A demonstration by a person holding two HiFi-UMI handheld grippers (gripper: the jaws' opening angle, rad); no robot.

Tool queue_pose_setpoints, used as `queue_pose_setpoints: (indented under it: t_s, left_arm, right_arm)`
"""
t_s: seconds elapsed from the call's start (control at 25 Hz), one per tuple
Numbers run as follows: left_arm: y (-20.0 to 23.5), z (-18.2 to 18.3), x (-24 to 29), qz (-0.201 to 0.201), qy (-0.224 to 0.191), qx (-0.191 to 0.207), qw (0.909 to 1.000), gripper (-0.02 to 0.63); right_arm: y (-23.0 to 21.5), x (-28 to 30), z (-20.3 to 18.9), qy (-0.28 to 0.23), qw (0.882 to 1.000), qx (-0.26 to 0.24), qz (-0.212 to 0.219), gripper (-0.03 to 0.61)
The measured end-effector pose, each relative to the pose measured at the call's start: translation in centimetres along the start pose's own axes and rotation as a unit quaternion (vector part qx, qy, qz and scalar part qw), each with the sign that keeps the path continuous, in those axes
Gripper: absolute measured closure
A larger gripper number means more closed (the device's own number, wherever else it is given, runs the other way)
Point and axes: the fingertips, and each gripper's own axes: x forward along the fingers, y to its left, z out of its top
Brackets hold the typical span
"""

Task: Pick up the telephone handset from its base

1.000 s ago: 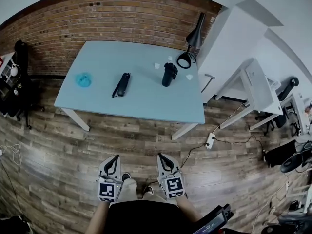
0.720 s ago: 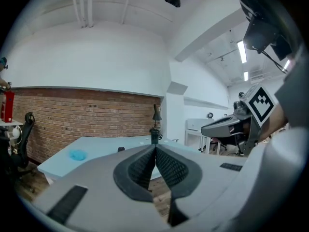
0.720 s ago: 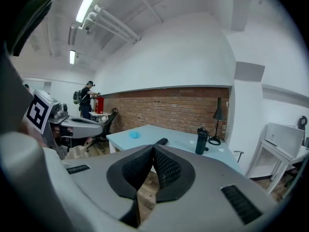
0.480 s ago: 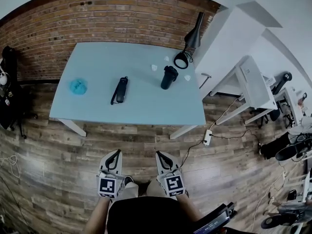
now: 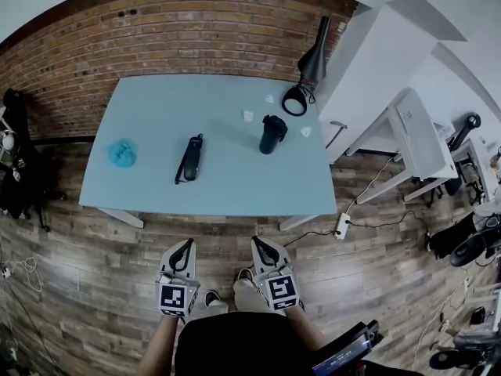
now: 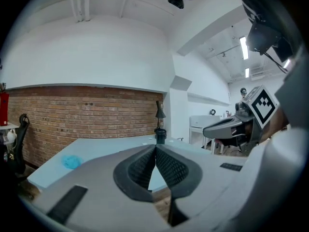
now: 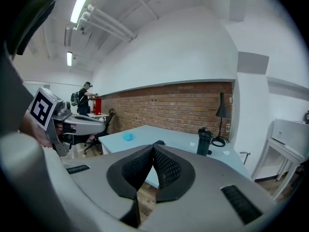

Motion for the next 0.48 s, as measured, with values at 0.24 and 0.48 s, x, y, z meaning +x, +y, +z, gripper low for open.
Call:
queue_pose_setpoints:
  t_s: [0.24, 0.48]
  left_arm:
    - [0.2, 1.3, 4.2, 0.04, 0.019, 0.005, 0.999, 0.586]
    - [0.9, 1.3, 7.2, 0.081, 0.037, 0.002, 0.9961, 0.586]
  right_arm:
    - [-5.2, 3.1, 0.5, -0.007, 1.0, 0.019, 0.021, 0.571]
    - [-9.2, 5.8, -1.6, 0.009, 0.999, 0.045, 0.023, 0.571]
